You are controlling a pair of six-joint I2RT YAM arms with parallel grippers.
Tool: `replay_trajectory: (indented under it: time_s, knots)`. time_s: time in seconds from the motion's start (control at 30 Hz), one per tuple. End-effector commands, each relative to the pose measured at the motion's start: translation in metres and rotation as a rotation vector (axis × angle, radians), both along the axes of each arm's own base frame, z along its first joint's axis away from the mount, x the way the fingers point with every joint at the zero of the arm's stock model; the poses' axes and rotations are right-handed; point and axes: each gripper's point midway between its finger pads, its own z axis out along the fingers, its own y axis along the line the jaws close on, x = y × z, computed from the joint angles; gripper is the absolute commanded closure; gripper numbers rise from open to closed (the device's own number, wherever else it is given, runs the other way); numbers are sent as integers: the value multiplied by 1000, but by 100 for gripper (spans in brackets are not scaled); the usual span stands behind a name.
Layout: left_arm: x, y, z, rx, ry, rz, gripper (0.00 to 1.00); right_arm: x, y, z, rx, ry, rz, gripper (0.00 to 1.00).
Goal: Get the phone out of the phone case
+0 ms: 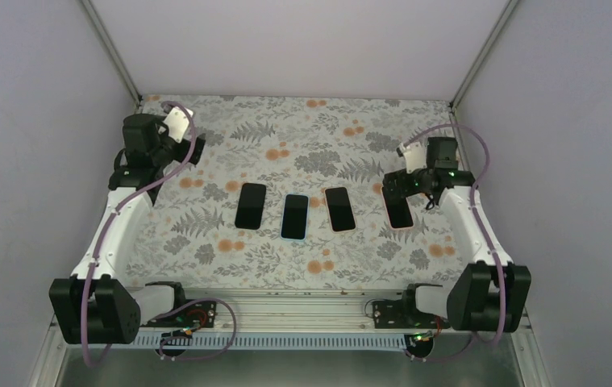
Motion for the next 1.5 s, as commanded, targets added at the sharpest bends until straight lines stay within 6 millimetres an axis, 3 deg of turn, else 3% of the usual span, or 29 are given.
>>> replay_trajectory:
  time_s: [0.0,0.17,0.4,0.5,0.93,1.0,1.13,1.17,1.27,1.47]
  knots:
    - [4,1,0,34,9,-17,0,-23,-9,-42,-96,235,4,0]
    - [8,3,-13,44,61,-12,0,-28,-3,-65,-64,341,0,0]
    - [10,12,-42,75,124,33,0,-20,-26,-105,-150,435,-136,0]
    - [8,14,-49,85,130,37,0,-18,-24,-113,-139,456,-135,0]
    - [6,13,-62,83,139,34,0,-25,-28,-156,-262,556,-129,0]
    - [5,11,-62,81,138,21,0,-27,-28,-160,-272,571,-126,0]
    - [3,7,-62,74,139,2,0,-29,-30,-163,-283,580,-125,15]
    - [3,7,-61,73,138,0,0,-28,-31,-162,-287,574,-131,14]
    - [2,5,-60,71,136,-11,0,-26,-35,-160,-305,559,-151,1]
    - [2,3,-56,67,131,-23,0,-26,-37,-150,-354,511,-139,0]
